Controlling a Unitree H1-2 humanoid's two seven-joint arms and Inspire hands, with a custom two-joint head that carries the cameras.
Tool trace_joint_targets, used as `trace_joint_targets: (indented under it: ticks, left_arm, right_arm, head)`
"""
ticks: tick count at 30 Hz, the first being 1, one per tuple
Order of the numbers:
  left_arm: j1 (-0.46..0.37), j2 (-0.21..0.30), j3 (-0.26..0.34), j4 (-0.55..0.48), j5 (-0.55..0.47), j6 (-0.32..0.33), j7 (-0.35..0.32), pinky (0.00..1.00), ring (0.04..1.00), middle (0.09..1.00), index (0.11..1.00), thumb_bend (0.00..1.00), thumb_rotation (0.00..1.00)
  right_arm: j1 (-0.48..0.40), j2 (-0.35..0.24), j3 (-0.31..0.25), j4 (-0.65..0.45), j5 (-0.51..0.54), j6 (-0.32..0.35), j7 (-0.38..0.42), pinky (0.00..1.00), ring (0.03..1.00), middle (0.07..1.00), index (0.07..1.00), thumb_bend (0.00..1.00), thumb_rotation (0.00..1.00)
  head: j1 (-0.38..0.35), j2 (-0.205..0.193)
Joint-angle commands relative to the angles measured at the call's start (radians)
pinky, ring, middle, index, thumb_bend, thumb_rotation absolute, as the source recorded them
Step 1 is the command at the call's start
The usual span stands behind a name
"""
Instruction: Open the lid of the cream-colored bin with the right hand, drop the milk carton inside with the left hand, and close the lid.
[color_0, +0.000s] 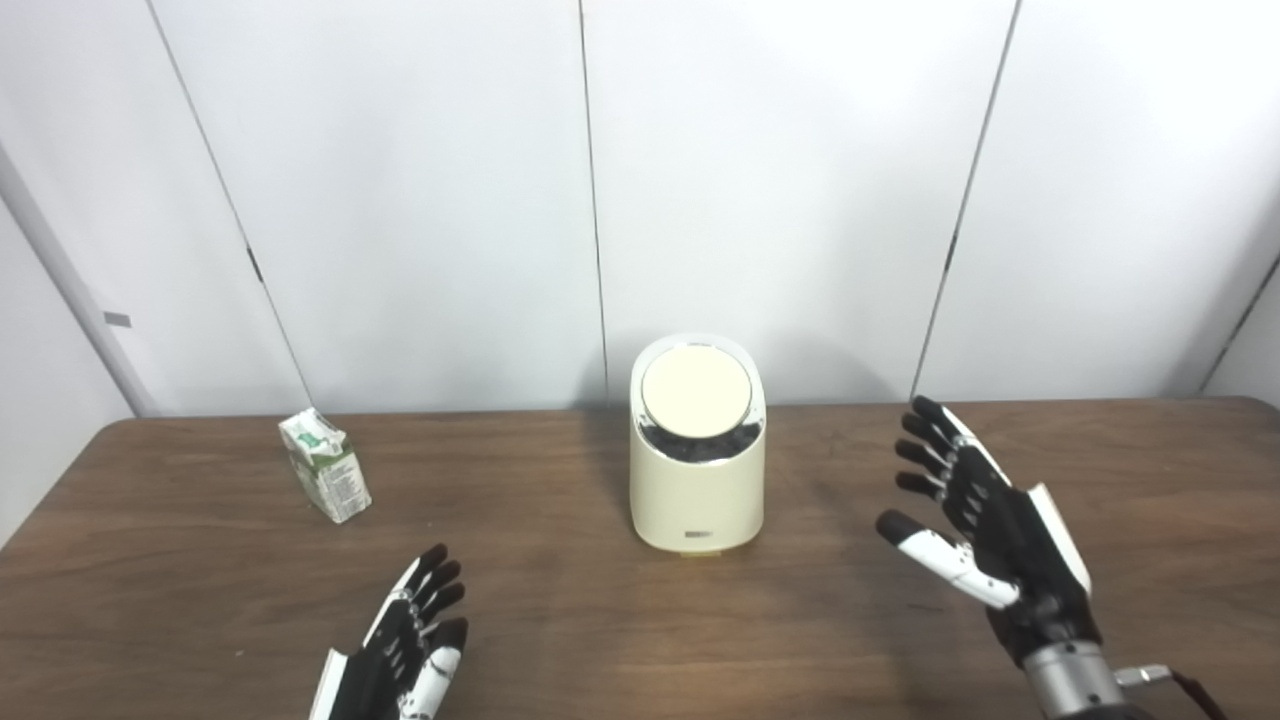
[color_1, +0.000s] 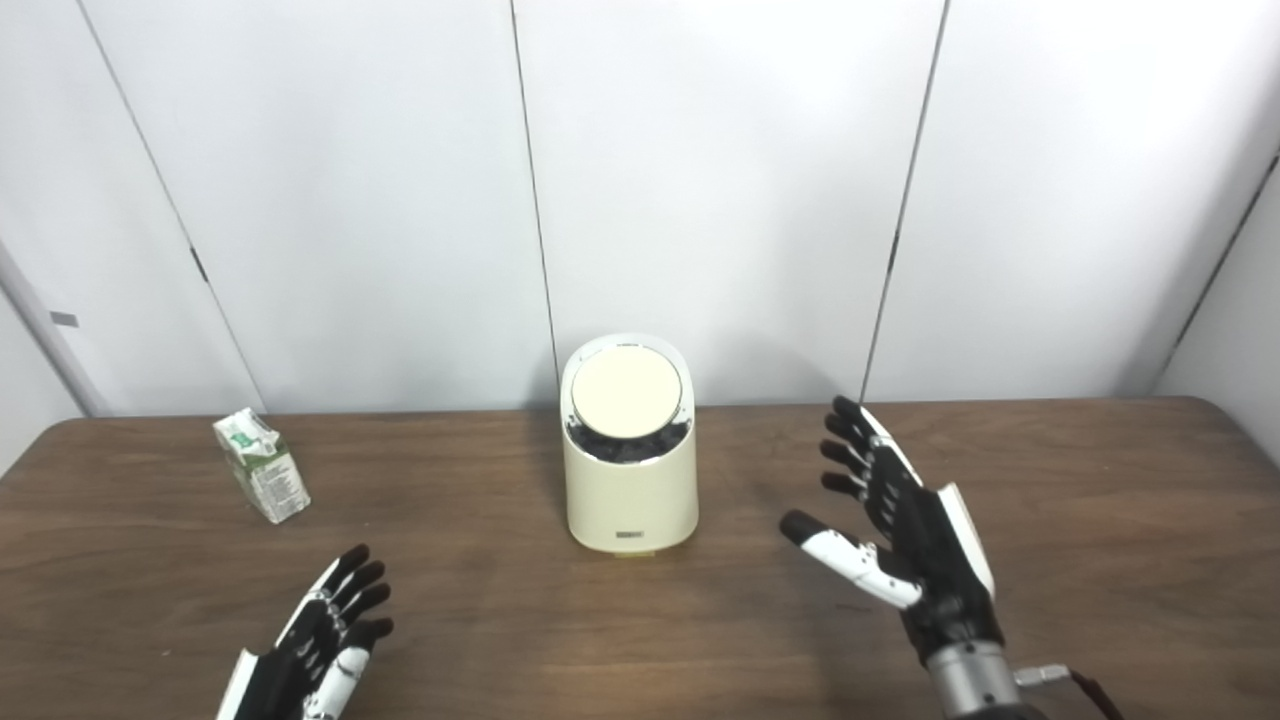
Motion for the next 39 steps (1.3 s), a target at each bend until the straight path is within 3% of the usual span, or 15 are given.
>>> trace_joint_targets:
  ticks: [1, 13, 18, 25, 31, 39]
  left_arm:
    - [0.042, -0.009, -0.008, 0.009, 0.012, 0.008, 0.01, 0.78, 0.869, 0.899, 0.947, 0.38, 0.56]
    - [0.033, -0.015, -0.014, 0.016, 0.017, 0.019, 0.011, 0.79, 0.874, 0.903, 0.948, 0.36, 0.56]
    - [0.027, -0.017, -0.017, 0.031, 0.013, 0.007, 0.01, 0.78, 0.873, 0.904, 0.95, 0.37, 0.56]
    - [0.019, -0.017, -0.019, 0.034, 0.011, 0.006, 0.006, 0.78, 0.878, 0.909, 0.955, 0.38, 0.57]
    - [0.013, -0.018, -0.022, 0.048, 0.016, 0.0, 0.009, 0.78, 0.875, 0.91, 0.957, 0.37, 0.58]
    - [0.003, -0.026, -0.024, 0.056, 0.029, 0.007, 0.015, 0.78, 0.875, 0.904, 0.95, 0.37, 0.57]
  right_arm:
    - [-0.06, 0.013, 0.009, -0.041, -0.013, 0.002, -0.013, 0.79, 0.861, 0.899, 0.898, 0.84, 0.39]
    - [-0.231, 0.059, 0.08, 0.066, -0.158, 0.026, -0.052, 0.74, 0.852, 0.89, 0.892, 0.82, 0.32]
    - [-0.303, 0.066, 0.091, 0.137, -0.204, 0.032, -0.073, 0.73, 0.866, 0.889, 0.886, 0.84, 0.36]
    - [-0.402, 0.045, 0.117, 0.236, -0.253, 0.035, -0.071, 0.76, 0.874, 0.899, 0.894, 0.81, 0.32]
    - [-0.466, 0.023, 0.135, 0.328, -0.29, 0.009, -0.088, 0.83, 0.899, 0.9, 0.9, 0.83, 0.32]
    - [-0.53, 0.012, 0.161, 0.426, -0.316, -0.005, -0.093, 0.83, 0.898, 0.903, 0.91, 0.86, 0.35]
  head:
    - [0.0, -0.003]
    - [0.002, -0.017]
    - [0.005, -0.023]
    - [0.008, -0.017]
    - [0.008, -0.022]
    - [0.011, -0.025]
